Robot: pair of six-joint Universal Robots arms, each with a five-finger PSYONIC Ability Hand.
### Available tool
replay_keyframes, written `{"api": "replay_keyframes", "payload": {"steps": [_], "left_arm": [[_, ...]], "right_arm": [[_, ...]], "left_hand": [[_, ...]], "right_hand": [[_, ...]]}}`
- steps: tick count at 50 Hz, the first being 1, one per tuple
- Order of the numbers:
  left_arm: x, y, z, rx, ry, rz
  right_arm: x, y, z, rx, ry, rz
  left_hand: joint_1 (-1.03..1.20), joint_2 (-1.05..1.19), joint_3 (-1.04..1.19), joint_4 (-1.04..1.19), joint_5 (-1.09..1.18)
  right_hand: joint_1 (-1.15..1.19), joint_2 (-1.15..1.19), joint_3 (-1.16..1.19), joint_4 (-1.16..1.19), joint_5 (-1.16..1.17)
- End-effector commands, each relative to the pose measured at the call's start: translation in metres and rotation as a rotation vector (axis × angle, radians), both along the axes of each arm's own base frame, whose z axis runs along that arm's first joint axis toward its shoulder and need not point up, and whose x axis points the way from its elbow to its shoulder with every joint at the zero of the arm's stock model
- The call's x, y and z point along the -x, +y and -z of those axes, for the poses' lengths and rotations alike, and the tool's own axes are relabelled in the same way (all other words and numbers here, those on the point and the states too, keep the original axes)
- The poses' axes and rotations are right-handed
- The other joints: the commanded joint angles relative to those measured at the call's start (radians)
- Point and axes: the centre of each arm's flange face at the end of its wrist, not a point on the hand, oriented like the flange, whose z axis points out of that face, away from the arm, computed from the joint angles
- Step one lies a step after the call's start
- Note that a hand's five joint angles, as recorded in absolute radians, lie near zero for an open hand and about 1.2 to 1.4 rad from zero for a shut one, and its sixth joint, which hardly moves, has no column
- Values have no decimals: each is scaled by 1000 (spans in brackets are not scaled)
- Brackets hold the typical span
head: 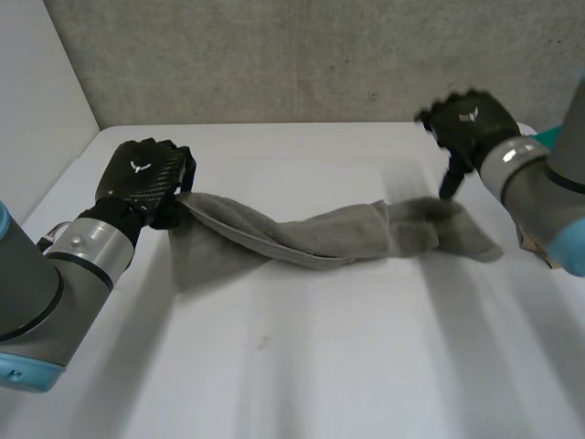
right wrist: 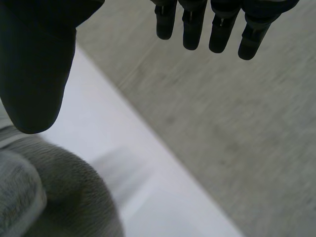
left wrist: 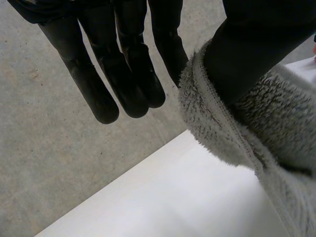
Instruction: Fold the laundry.
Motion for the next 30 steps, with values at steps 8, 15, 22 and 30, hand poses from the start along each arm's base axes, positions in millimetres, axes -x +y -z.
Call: {"api": "replay_keyframes", "payload": {"steps": [8,15,22,30], "left_arm": [[2,2,2,-9,-1,24],[2,3,0,-4,2,24],[2,3,-1,3,-1,24],[-1,1,-1,0,-1,13]], "right_arm": [[38,38,49,-313,64,-38],[32,41,84,-418,-38,-51],[21,26,108,-367,-116,-7],[8,7,135,-316,-99,54]], "left_hand": [[243,194,200,193,238],[243,194,200,193,238],[243,194,200,193,238],[243,194,200,193,238]], "right_hand": [[372,369,366,365,357],[266,263,261,259,252],[260,257,255,253,246],[351,348,346,344,337]]}}
